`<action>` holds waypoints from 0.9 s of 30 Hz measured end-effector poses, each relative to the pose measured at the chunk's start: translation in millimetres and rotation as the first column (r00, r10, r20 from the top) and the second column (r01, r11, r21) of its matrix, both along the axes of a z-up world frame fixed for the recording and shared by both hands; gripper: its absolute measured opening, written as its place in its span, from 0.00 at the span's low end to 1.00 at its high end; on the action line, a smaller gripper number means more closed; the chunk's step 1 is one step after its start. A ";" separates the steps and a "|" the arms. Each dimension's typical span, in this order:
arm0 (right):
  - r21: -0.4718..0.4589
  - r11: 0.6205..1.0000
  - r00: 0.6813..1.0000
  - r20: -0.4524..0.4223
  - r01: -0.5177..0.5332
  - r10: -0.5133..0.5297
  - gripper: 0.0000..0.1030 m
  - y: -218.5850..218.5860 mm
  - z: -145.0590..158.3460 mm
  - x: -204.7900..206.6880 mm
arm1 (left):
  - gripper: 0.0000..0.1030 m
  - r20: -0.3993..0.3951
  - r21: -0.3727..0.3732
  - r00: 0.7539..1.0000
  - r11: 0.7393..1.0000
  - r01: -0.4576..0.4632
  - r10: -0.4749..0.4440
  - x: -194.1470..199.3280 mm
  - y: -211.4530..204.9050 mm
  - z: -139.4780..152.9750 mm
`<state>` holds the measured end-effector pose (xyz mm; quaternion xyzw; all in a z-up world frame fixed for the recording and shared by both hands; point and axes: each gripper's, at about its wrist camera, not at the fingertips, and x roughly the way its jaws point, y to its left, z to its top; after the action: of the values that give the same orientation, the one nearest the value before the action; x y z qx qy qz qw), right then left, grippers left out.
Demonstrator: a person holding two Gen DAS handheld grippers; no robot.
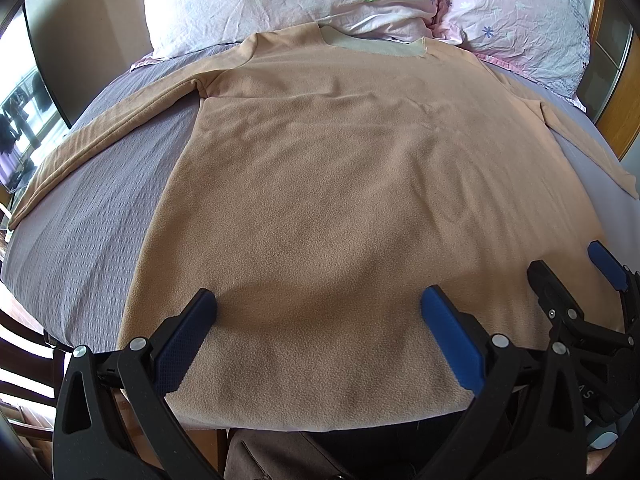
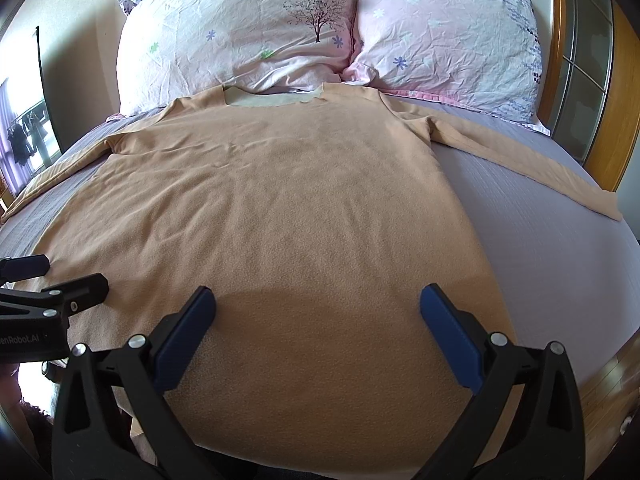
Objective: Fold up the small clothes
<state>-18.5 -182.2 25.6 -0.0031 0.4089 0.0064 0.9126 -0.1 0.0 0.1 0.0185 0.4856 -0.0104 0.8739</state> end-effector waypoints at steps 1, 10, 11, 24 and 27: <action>0.000 1.000 1.000 0.000 0.000 0.000 0.98 -0.1 0.0 0.0 | 0.99 0.000 0.000 1.000 1.000 0.000 0.000 0.0 0.0 0.0; 0.000 1.000 1.000 0.001 0.000 0.000 0.98 -0.3 -0.9 -0.6 | 0.99 0.001 0.000 1.000 1.000 0.000 0.000 0.1 0.0 0.0; 0.000 1.000 1.000 0.001 0.000 0.000 0.98 -0.3 -1.0 -0.6 | 0.99 0.001 0.000 1.000 1.000 0.000 0.000 0.1 0.0 0.0; 0.000 1.000 1.000 0.002 0.000 0.000 0.98 -0.8 -1.9 -1.0 | 0.99 0.002 0.000 1.000 1.000 0.000 0.000 0.0 0.0 0.1; 0.000 1.000 1.000 0.003 0.000 0.000 0.98 -0.9 -1.6 -1.1 | 0.99 0.002 0.000 1.000 1.000 0.000 0.000 0.0 0.0 0.1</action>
<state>-19.5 -183.1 24.1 -0.0033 0.4077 0.0064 0.9131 -0.1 0.0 0.2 0.0184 0.4846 -0.0104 0.8745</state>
